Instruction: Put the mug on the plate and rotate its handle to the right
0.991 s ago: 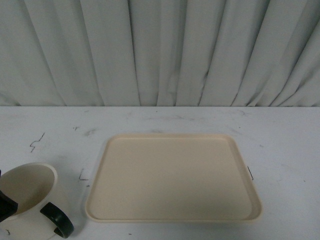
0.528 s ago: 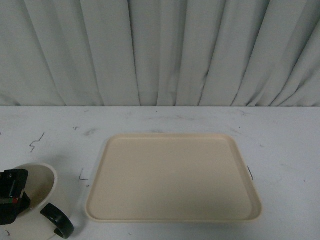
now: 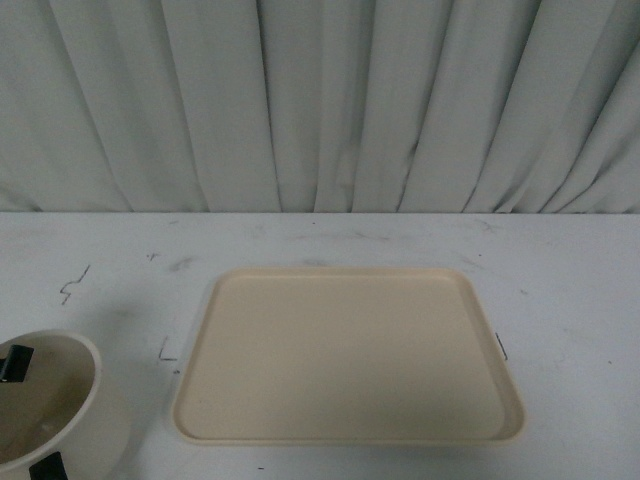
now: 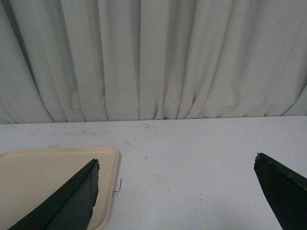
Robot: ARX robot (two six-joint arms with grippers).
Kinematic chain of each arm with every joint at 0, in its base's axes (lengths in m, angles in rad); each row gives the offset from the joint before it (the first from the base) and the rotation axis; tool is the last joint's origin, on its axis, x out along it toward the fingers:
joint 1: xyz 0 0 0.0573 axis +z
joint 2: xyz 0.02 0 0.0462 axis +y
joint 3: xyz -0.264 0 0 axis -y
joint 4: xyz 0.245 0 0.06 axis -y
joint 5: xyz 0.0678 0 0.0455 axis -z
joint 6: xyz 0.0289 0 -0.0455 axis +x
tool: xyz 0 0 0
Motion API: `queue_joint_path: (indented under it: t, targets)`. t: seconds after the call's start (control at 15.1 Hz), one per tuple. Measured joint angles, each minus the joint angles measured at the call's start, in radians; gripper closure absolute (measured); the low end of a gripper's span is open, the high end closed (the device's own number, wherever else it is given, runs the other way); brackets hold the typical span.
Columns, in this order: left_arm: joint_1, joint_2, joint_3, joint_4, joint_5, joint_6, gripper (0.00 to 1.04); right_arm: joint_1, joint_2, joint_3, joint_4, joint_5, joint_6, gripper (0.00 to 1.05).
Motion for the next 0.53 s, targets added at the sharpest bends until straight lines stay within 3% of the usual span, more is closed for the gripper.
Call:
queue_joint_path:
  t: [0.07, 0.33, 0.53]
  targets:
    - [-0.029, -0.024, 0.019, -0.024, 0.003, 0.014, 1.02, 0.000, 0.000, 0.000, 0.000, 0.000, 0.000, 0.06]
    - [-0.294, 0.090, 0.290, -0.029, 0.037, 0.024, 1.02, 0.000, 0.000, 0.000, 0.000, 0.000, 0.000, 0.06]
    - [-0.389, 0.230, 0.400, -0.030, 0.041, 0.019, 1.02, 0.000, 0.000, 0.000, 0.000, 0.000, 0.000, 0.06]
